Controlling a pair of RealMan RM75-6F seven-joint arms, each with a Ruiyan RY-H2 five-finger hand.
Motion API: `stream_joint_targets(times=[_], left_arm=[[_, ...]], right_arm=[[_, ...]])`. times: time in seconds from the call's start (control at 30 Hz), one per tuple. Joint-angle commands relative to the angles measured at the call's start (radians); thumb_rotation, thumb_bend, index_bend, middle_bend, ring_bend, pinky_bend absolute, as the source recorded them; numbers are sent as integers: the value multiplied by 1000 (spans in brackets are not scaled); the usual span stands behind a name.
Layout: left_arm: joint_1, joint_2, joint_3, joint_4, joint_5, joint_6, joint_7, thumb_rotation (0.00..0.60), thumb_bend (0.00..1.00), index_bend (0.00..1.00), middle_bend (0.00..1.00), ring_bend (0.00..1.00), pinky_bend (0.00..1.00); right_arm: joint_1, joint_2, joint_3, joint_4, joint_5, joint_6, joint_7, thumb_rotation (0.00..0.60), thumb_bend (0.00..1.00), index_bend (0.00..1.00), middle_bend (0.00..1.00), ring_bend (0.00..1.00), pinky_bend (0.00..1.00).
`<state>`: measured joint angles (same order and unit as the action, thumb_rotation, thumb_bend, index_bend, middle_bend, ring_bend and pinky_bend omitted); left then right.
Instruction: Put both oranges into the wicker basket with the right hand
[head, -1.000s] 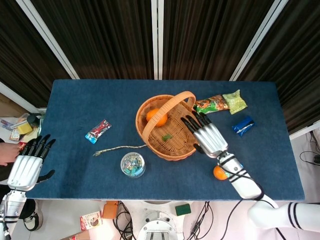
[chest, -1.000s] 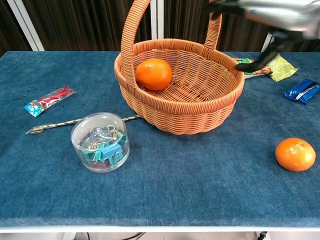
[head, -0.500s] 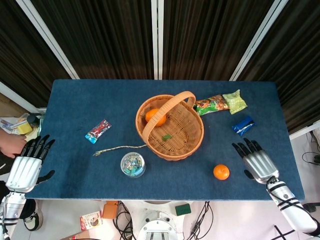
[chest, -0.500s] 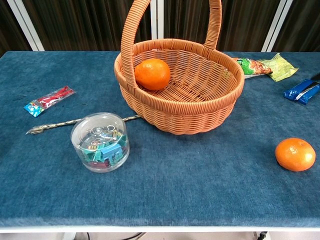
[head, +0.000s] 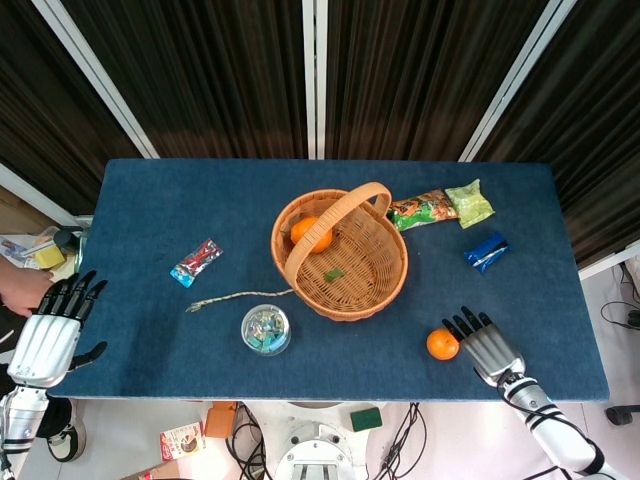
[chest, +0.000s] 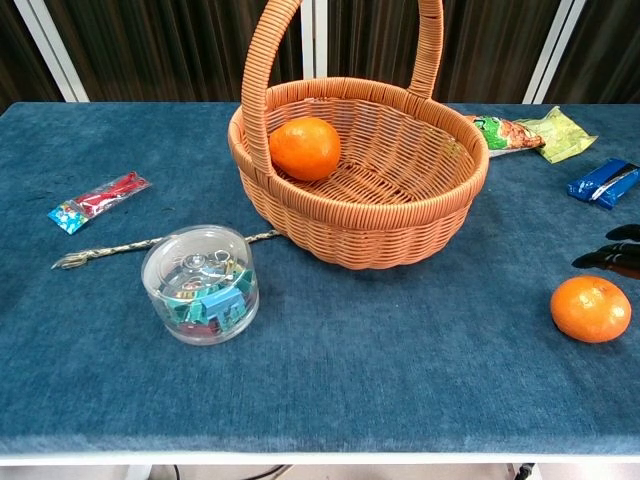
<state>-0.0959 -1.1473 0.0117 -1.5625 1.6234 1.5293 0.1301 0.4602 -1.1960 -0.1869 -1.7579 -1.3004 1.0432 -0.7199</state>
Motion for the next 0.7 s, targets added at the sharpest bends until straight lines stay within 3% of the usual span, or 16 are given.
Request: stream_joint_targets(times=[0.03,0.43,0.7], left_arm=[[2,1,0,1,2,4,-3,600,128,102,25,0,114],[7,1,0,5,8,15,-10,600,128,102,25,0,114],[6,1,1,6,12,14,-11,600,128,101,25,0,114]], right_arm=[[-4,-29,5,28,-24,-6,11,600,287,22,104,8,253],[-16,-110,17,132,-148,-5,146,600,316,135,178,104,385],[-37,-125,27,172,-230,55,200,600,371,371,364,338,557]])
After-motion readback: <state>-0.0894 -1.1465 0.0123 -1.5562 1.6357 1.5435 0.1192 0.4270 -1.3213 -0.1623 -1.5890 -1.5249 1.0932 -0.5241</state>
